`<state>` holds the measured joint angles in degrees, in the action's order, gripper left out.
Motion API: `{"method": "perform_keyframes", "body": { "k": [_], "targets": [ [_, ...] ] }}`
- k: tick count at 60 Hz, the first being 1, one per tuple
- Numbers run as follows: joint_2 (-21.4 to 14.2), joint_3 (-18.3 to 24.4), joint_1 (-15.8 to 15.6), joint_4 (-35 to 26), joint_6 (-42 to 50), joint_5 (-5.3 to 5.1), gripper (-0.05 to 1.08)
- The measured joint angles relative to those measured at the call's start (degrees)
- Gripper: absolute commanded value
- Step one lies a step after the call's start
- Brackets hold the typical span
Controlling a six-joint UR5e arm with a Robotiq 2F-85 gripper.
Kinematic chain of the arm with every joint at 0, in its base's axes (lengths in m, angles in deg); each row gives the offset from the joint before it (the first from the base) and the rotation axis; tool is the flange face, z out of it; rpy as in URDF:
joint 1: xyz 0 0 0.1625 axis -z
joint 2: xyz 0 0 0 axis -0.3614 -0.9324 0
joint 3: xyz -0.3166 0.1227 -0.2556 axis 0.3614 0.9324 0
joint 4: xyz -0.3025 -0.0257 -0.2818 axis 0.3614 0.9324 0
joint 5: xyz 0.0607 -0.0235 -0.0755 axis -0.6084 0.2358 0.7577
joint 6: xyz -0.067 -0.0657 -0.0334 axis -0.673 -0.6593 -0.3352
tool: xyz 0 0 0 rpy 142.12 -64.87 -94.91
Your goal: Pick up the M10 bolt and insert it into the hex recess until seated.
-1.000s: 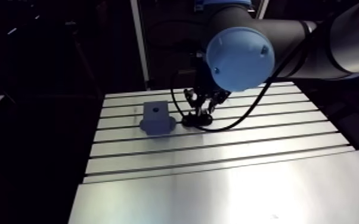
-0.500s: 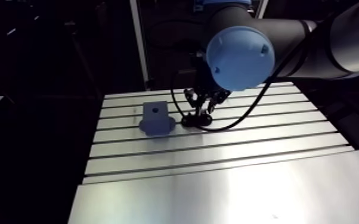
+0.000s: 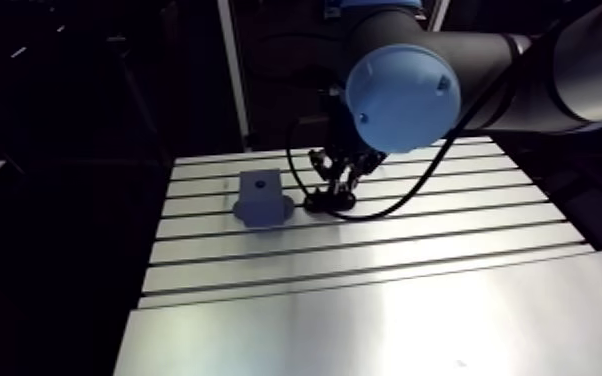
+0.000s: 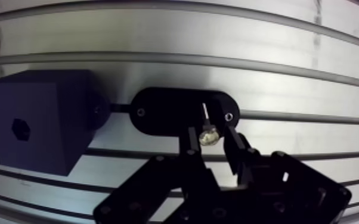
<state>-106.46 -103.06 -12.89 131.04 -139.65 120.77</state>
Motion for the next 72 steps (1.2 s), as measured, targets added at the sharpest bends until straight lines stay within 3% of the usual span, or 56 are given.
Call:
{"method": "perform_keyframes", "body": {
  "k": [72],
  "targets": [
    [-0.08, -0.09, 0.06, 0.0, 0.0, -0.18, 0.69]
  ]
}}
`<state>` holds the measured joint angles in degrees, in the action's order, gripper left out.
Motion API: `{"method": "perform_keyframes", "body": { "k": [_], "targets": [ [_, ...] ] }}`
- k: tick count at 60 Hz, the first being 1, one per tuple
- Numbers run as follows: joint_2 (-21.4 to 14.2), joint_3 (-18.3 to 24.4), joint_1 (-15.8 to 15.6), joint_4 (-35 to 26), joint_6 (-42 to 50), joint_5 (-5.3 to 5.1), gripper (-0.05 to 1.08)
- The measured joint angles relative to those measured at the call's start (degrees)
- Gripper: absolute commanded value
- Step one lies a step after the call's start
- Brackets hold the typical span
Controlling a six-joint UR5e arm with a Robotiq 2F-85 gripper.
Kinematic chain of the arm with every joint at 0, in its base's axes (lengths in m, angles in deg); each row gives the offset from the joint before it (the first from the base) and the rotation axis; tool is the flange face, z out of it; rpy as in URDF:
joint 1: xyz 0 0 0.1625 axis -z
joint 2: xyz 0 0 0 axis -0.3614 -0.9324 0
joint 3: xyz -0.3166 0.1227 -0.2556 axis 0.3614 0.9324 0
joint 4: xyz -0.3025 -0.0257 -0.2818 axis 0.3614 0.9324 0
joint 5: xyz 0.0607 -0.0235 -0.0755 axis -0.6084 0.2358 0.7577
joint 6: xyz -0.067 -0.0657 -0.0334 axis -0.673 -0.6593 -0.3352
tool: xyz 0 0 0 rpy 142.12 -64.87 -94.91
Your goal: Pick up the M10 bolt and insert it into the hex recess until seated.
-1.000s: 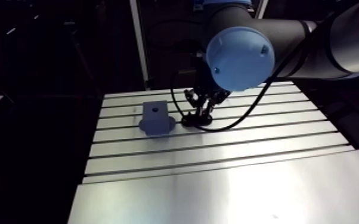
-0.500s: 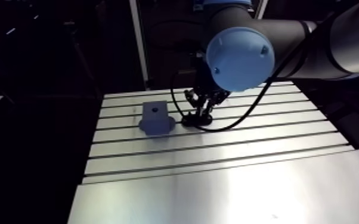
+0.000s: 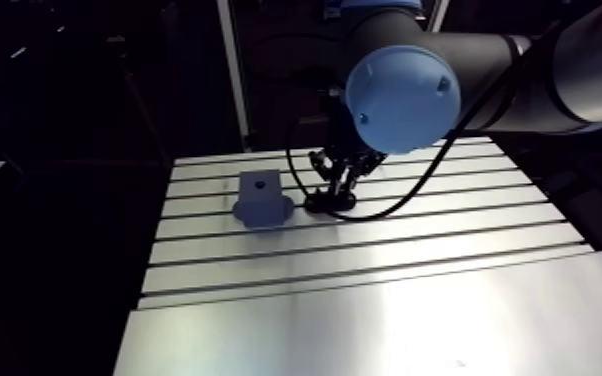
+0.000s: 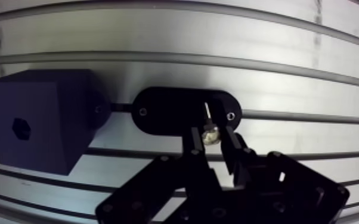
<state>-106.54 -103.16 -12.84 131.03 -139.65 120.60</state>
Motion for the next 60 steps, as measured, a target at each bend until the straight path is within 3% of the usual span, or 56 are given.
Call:
{"method": "perform_keyframes", "body": {
  "k": [60],
  "targets": [
    [-0.47, 0.18, 0.01, -0.12, 0.0, -0.26, 0.75]
  ]
}}
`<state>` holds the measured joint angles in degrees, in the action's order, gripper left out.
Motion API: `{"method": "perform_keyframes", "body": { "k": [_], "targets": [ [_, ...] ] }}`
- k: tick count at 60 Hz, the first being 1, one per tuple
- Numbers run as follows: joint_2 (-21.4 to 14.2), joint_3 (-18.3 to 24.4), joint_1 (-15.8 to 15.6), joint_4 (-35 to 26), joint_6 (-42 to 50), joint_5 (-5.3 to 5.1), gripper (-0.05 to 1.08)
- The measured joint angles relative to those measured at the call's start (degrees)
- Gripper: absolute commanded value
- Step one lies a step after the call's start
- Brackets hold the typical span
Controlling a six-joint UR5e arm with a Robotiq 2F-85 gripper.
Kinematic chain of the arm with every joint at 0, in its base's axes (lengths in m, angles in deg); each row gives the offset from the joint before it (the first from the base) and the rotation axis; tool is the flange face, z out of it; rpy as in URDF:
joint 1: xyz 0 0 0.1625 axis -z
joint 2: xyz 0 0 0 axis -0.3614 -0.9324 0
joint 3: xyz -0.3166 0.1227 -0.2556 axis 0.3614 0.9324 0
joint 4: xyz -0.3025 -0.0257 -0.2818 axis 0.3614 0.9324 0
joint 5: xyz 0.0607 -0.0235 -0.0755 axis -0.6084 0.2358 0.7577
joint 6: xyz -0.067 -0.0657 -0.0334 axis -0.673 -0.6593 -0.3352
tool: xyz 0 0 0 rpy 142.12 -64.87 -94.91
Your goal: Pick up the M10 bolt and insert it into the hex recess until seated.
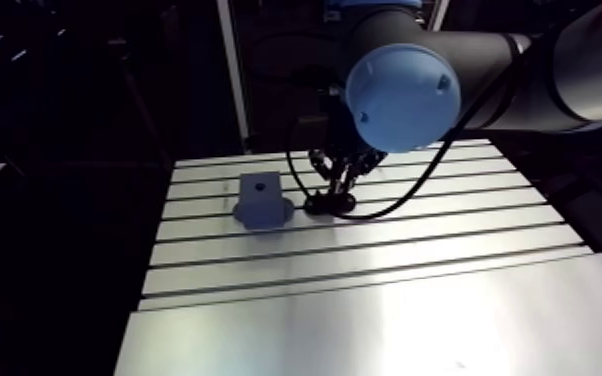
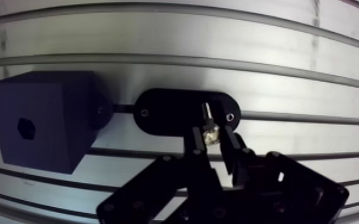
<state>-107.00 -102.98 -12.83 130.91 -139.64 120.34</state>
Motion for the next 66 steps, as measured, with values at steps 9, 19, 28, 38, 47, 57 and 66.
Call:
{"method": "perform_keyframes", "body": {
  "k": [9, 19, 28, 38, 47, 57, 66],
  "targets": [
    [-0.13, 0.09, -0.03, -0.08, 0.0, -0.06, 0.75],
    [-0.61, 0.39, -0.11, -0.43, 0.0, -0.1, 0.76],
    [-1.52, 0.75, -0.15, -1.23, -0.04, -0.14, 0.76],
    [-3.07, 1.3, -0.22, -2.69, -0.05, -0.17, 0.76],
    [-5.02, 2.36, -0.36, -4.91, 0.13, -0.23, 0.76],
    [-7.16, 3.78, -0.58, -8.4, 1.63, -0.42, 0.76],
    [-9.18, 5.25, -0.95, -12.17, 5.16, -0.56, 0.75]
  ]
}}
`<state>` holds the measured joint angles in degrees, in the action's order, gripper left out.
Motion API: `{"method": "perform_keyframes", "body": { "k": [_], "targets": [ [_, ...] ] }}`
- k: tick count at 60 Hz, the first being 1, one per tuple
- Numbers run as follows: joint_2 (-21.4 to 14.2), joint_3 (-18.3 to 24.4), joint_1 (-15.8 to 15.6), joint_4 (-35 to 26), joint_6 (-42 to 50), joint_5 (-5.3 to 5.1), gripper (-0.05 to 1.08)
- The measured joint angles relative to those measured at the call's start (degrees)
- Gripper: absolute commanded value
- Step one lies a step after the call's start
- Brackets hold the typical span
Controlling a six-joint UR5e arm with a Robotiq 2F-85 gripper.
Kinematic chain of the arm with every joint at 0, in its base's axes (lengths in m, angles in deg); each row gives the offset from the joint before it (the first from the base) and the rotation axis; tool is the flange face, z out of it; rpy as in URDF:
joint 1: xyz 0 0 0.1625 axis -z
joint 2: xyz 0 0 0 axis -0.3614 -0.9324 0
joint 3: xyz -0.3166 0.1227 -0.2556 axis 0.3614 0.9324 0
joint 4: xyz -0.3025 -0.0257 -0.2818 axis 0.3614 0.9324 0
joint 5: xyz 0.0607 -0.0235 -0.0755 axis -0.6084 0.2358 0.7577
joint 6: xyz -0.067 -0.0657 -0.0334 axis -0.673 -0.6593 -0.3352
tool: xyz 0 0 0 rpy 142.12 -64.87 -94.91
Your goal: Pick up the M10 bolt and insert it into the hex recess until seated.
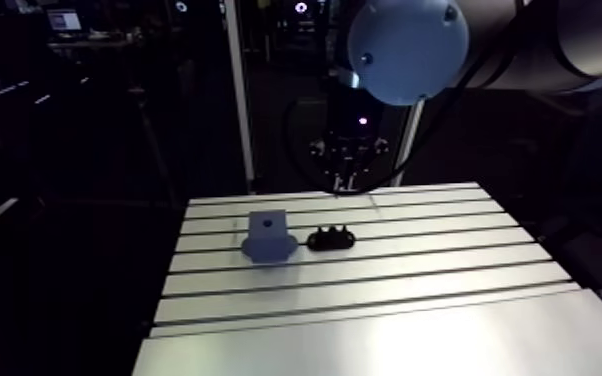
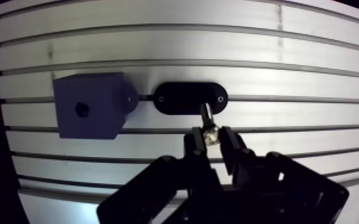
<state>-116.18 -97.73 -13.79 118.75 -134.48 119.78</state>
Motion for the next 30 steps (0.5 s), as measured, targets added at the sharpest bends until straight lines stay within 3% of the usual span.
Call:
{"method": "perform_keyframes", "body": {
  "k": [15, 30],
  "targets": [
    [-1.93, 2.71, -1.14, -7.1, 9.44, -0.11, 0.77],
    [-2.0, 4.0, -2.48, -9.53, 15.2, -0.24, 0.78]
  ]
}}
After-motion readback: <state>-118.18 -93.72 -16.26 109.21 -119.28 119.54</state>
